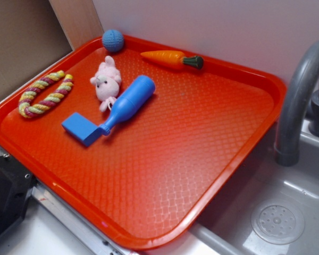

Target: Grab the blue bottle.

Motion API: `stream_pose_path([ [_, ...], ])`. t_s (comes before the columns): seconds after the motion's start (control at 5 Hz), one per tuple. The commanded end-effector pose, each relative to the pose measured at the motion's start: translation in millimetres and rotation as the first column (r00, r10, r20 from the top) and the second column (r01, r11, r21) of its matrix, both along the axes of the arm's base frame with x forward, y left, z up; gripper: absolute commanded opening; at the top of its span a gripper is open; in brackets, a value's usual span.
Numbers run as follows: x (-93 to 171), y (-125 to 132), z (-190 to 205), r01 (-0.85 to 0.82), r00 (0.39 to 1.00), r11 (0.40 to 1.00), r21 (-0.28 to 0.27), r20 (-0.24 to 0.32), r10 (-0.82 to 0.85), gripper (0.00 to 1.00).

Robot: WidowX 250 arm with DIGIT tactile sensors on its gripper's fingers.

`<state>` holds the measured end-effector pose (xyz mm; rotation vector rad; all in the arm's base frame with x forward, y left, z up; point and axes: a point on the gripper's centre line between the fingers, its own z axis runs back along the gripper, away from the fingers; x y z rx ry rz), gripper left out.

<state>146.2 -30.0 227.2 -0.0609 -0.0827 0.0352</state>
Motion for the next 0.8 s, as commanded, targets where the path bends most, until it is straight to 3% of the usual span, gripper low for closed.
stream_pose_path([
  [0.0,71,3,-15,-0.188,0.98,0.982,-0.022,0.068,0.189,1.0],
  [0.2,100,3,-42,-0.208,0.977,0.978,0.015,0.058,0.207,1.0],
  [0.4,112,-1,-69,-0.199,0.98,0.977,0.071,0.035,0.197,1.0],
  [0.6,114,-3,-98,-0.199,0.98,0.977,0.076,0.021,0.198,1.0],
])
